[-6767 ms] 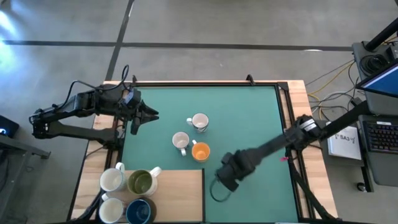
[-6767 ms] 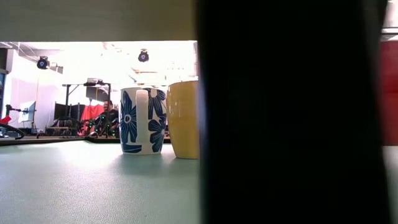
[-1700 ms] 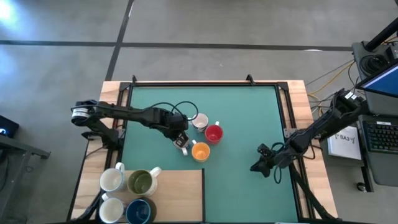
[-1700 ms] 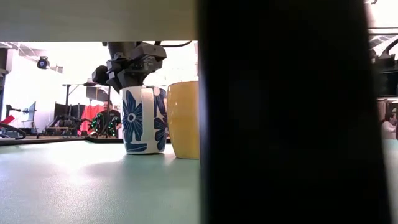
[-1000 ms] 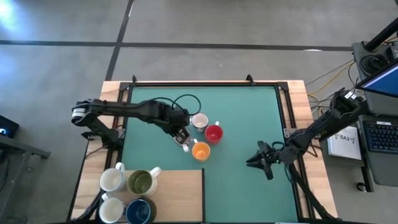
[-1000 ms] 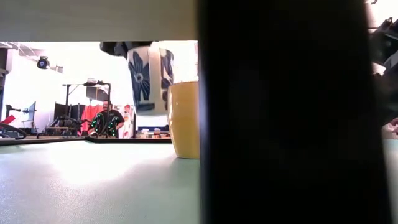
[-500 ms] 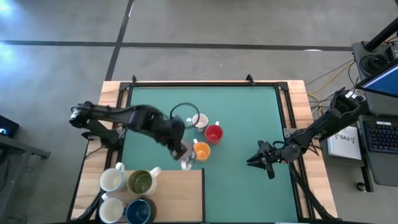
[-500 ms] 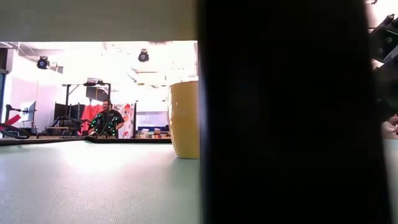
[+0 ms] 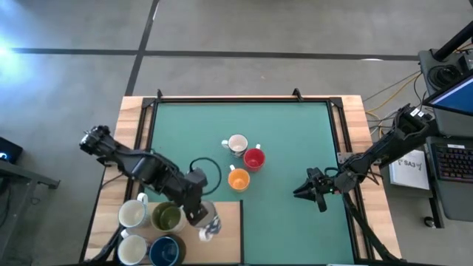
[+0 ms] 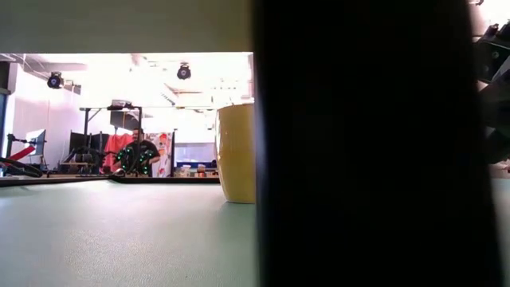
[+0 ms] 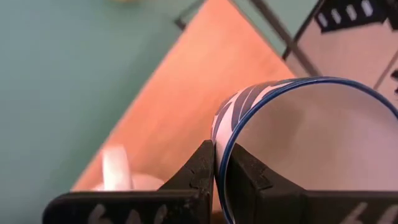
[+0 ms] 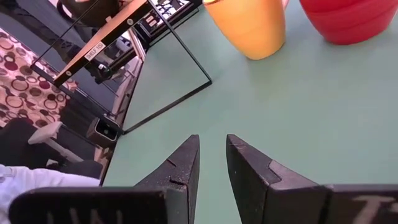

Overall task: Place coffee mugs
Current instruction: Put the bottom blue patterned mug on the shelf

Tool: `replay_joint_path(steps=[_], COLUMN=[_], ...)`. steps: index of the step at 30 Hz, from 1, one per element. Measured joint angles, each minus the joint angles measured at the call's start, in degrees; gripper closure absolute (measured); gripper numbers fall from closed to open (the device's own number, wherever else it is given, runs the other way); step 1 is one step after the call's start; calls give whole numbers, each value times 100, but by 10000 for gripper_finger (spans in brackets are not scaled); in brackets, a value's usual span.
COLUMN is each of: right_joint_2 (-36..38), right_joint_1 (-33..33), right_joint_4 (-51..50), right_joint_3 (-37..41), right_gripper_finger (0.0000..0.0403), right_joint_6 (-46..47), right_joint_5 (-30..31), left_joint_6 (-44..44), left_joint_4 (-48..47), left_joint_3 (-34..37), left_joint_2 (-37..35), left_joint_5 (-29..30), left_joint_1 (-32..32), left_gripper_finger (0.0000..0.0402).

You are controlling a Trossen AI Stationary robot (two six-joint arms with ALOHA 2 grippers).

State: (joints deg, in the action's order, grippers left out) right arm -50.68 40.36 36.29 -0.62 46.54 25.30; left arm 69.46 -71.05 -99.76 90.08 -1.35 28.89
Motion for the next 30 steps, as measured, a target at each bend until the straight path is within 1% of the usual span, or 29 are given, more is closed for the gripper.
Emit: replay_joint_path(steps=[5,9,13,15,20,30], right_joint_2=[-7,-9,-9,-9,-11,-11], right_joint_1=[0,0,0,0,0,0], right_joint_4=[-1,0,0,0,-2,-2], right_joint_3=[0,2,2,2,4,4], right_gripper_finger=[335,335,335,335,335,335], right_joint_6=[-2,-2,-2,-2,-2,-3], right_joint_5=[0,0,17,20,19,20], left_joint_6=[-147,-488,-838,-871,-630,330], left_joint_4=[34,69,110,54,52,55], left_joint_3=[2,6,-78,-108,-183,-184], left_joint_2=[176,261,244,243,325,640], left_joint_5=[-348,-547,-497,-394,-378,-348], left_joint_1=[237,380,395,394,405,456], left_gripper_finger=[392,392,392,392,392,391])
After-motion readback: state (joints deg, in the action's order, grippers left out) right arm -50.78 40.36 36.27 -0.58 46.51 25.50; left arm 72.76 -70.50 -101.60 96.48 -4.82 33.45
